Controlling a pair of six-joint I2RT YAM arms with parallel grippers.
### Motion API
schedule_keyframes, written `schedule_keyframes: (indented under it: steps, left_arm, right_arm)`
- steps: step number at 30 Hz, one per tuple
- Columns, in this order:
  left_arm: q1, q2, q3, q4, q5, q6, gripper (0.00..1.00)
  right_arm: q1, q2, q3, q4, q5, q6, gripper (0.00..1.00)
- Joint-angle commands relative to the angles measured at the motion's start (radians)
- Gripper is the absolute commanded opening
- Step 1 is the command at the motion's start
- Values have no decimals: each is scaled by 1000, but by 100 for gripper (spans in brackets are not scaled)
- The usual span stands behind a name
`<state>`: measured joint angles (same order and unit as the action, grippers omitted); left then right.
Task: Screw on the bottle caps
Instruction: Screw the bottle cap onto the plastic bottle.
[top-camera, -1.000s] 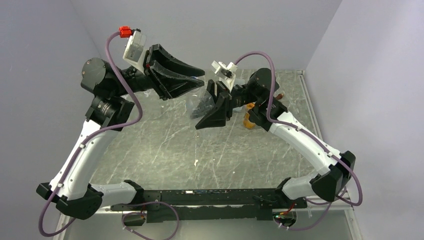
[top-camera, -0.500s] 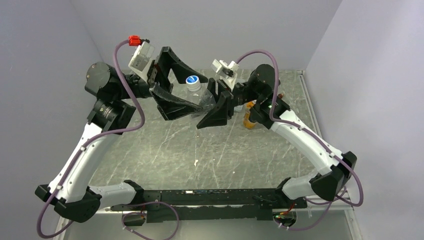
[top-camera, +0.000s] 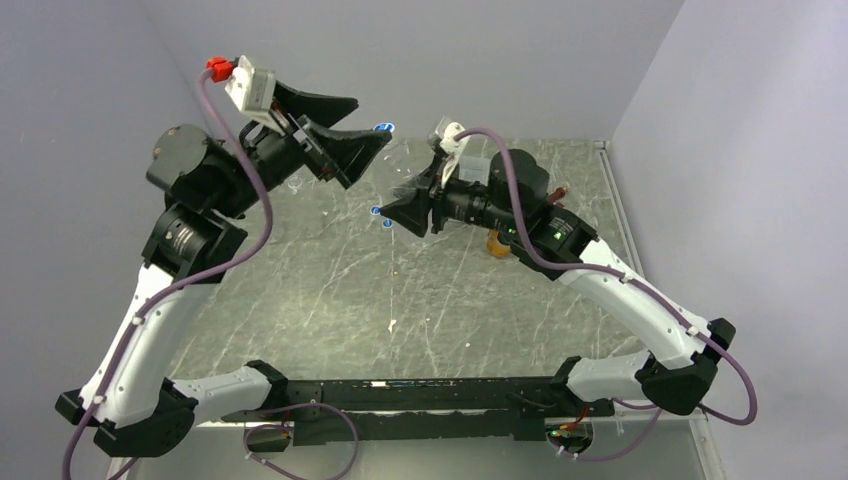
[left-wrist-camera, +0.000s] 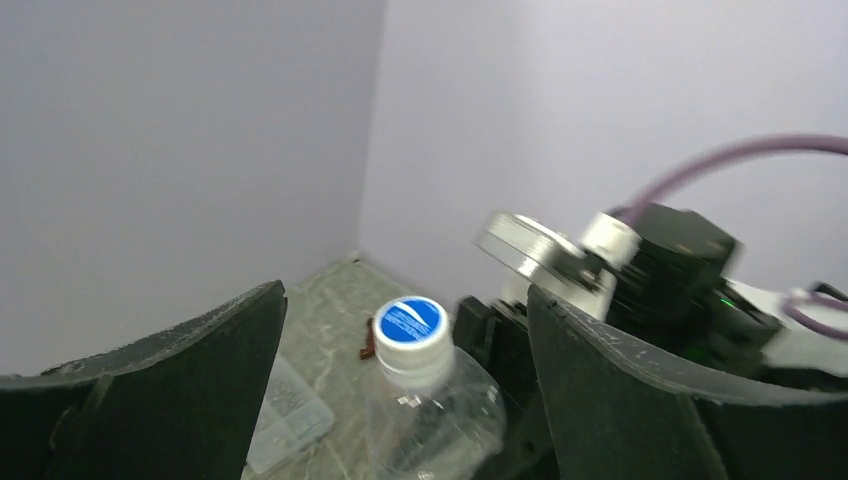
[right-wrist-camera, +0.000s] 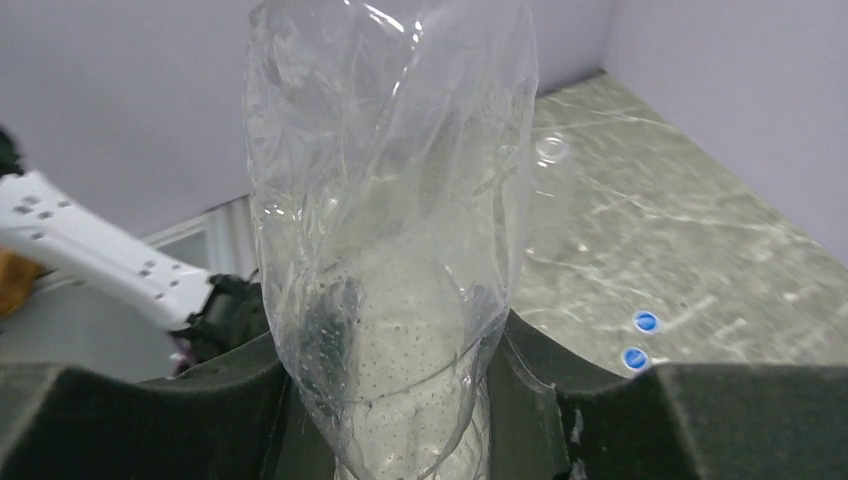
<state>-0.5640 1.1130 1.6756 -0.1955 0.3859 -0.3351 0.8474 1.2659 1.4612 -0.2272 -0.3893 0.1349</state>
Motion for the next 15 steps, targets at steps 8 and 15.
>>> schedule_keyframes:
  steps: [8,15]
  left_arm:
    - [1,93,37,-84,-293,-2,85]
    - [1,118,46,-113,-297,-4,77]
  right_arm:
    - [111,75,60,-26,518,-65,0]
    - [124,107,86,-33,561,-73,0]
